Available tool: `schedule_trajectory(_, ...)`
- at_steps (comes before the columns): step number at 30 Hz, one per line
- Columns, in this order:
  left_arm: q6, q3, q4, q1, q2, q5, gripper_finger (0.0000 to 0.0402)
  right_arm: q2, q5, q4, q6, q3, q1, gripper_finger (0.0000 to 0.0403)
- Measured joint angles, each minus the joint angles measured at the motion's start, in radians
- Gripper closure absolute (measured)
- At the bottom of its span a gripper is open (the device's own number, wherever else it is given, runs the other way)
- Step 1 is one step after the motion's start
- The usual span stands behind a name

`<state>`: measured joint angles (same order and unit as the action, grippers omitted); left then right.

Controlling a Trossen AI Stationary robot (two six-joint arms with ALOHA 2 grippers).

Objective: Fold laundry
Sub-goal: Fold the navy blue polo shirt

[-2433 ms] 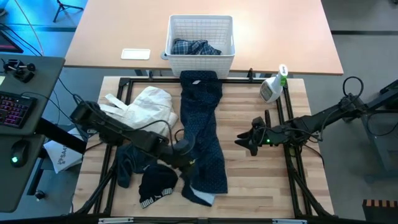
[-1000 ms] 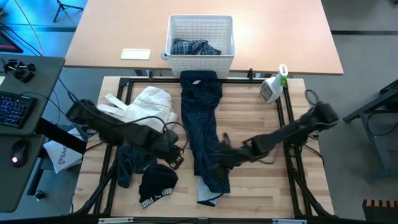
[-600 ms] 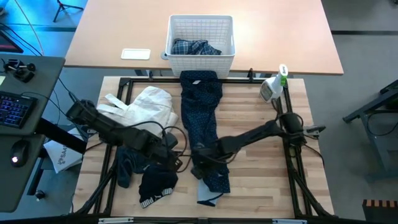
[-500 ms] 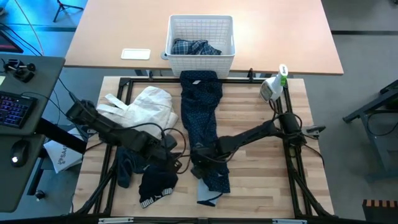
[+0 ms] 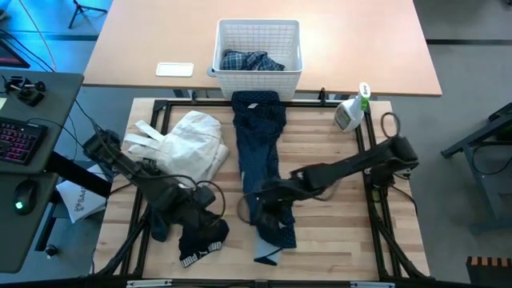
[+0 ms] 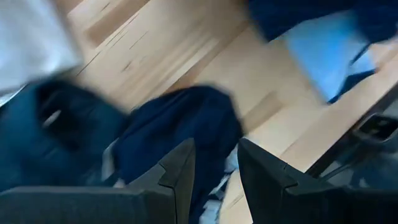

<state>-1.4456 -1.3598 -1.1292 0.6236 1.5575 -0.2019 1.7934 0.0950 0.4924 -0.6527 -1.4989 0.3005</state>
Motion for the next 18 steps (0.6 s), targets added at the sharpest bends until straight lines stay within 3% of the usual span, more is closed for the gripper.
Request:
schedule_trajectory(5,-0.094,0.0,-0.156,0.049,-0.042,0.022,0.0294,-0.045,0.099,-0.563,-0.002,0.099,0.021,0.0401)
schedule_trajectory(7,-0.128,0.0,-0.199,0.065,-0.063,0.008,0.0294,-0.042,0.11,-0.711,-0.052,0.157,0.009,0.0401)
schedule_trajectory(12,-0.182,0.0,-0.216,0.09,-0.1,-0.034,0.0294,-0.043,0.111,-0.689,-0.19,0.328,-0.024,0.0401)
schedule_trajectory(18,-0.248,-0.001,-0.185,0.11,-0.101,-0.054,0.0294,-0.048,0.276,-0.64,-0.346,0.47,0.01,0.0401)
